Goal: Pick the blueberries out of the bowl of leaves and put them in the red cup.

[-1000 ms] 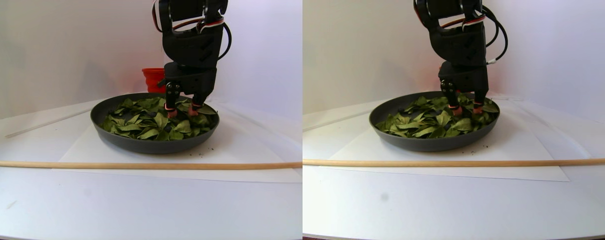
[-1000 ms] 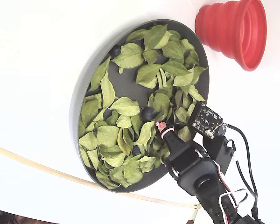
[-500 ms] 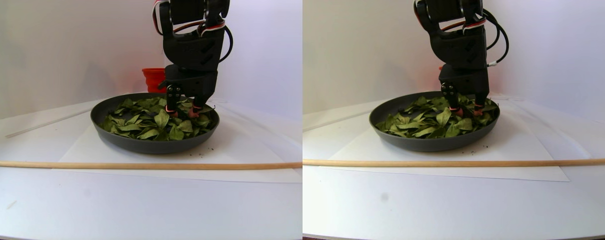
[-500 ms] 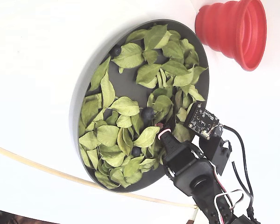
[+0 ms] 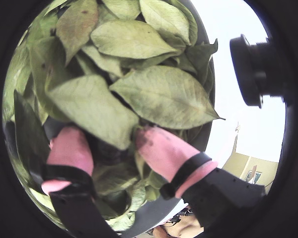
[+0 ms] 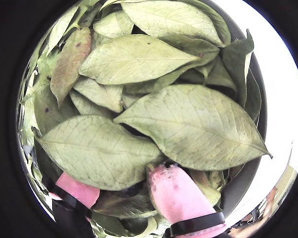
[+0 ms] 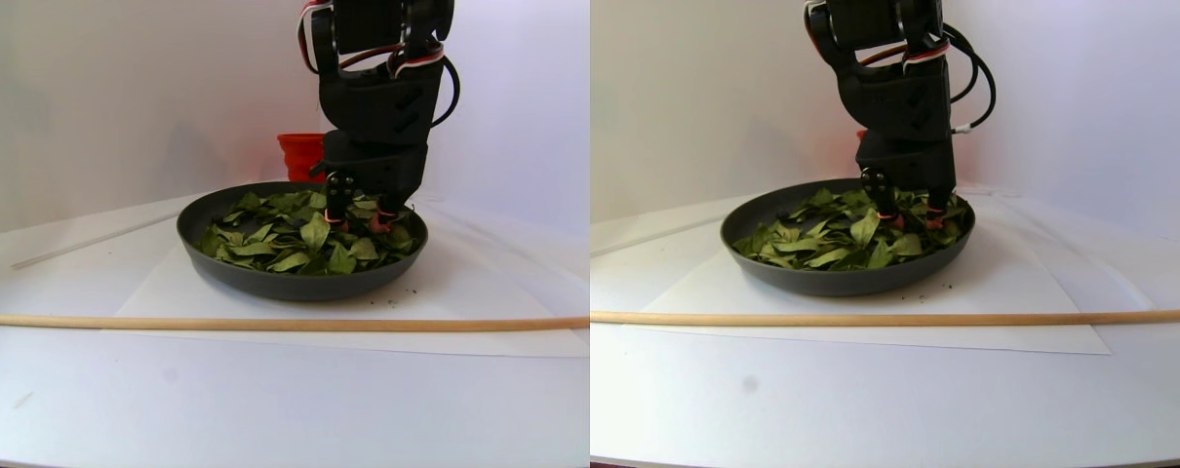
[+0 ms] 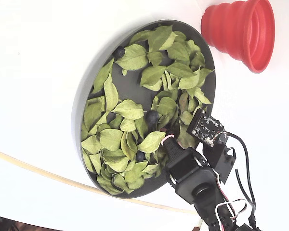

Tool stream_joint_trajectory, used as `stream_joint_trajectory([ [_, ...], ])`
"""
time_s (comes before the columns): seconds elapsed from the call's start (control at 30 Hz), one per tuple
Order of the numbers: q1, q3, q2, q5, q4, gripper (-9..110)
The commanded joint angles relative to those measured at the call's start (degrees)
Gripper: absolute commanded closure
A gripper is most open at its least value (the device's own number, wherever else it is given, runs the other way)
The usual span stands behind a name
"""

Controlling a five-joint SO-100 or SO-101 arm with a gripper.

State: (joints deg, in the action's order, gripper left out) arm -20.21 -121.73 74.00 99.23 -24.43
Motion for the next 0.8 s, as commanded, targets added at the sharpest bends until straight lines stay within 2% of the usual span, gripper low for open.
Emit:
stream_joint_trajectory([
  [0.0,-1.1,-0.1,-0.2,-0.4,-0.4,82],
  [0.77,-0.4,-3.9,-0.8,-5.3,-2.5,84],
])
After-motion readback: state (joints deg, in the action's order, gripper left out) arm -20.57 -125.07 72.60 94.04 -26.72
